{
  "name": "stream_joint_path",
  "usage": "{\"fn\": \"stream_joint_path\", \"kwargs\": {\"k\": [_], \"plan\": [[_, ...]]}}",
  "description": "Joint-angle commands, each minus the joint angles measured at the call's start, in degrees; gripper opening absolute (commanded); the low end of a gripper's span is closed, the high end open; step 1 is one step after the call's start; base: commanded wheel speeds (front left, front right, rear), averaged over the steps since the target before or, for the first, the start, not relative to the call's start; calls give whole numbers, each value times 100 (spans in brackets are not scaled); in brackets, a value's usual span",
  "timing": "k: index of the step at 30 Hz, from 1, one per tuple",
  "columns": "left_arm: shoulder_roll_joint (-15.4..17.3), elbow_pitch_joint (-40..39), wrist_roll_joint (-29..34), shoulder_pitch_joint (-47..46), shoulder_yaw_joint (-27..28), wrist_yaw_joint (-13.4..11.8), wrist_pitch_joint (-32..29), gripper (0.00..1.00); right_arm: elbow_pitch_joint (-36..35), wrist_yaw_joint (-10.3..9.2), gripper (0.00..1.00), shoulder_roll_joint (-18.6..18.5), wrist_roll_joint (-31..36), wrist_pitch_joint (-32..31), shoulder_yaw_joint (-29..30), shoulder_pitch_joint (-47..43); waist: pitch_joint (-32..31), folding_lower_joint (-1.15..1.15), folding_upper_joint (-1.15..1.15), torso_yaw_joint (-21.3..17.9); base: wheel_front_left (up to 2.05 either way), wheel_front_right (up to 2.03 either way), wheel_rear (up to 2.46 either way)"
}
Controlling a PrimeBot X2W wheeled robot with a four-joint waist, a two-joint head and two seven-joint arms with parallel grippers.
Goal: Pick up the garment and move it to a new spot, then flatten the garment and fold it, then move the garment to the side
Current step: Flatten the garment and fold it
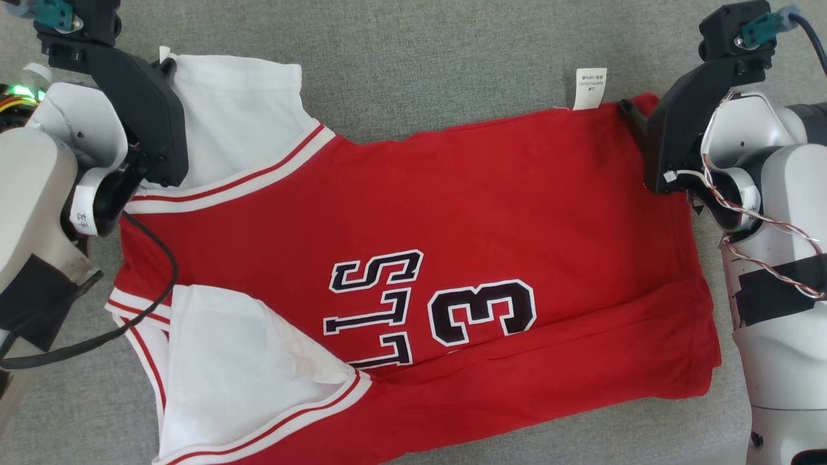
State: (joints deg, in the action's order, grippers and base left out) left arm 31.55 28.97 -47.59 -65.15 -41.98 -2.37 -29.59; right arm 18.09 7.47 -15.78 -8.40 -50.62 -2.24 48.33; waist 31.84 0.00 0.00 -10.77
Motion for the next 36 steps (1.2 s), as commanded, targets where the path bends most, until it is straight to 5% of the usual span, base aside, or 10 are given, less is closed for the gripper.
{"fn": "stream_joint_path", "kwargs": {"k": [1, 2, 24, 36], "plan": [[-38, -22, -52, 48, -55, -2, -50, 0, 129, 3, 32, 7, -114, -162, -114, -68, 21, 0, 0, 13, 0, 0, 0], [-46, -54, -59, 49, -42, -12, -20, 0, 135, 3, 0, -11, -147, -233, -147, -84, 23, 0, 0, 17, 0, 0, 0], [-326, 439, 741, -202, 13, 324, 2612, 0, 411, -5, 0, 328, 424, 1393, 387, 120, -295, 0, 0, 45, 0, 0, 0], [-670, -10, 249, 1305, 44, 313, 3488, 0, 43, -5, 0, -79, -14, 1937, 468, -1060, -1248, 0, 0, 544, 0, 0, 0]]}}
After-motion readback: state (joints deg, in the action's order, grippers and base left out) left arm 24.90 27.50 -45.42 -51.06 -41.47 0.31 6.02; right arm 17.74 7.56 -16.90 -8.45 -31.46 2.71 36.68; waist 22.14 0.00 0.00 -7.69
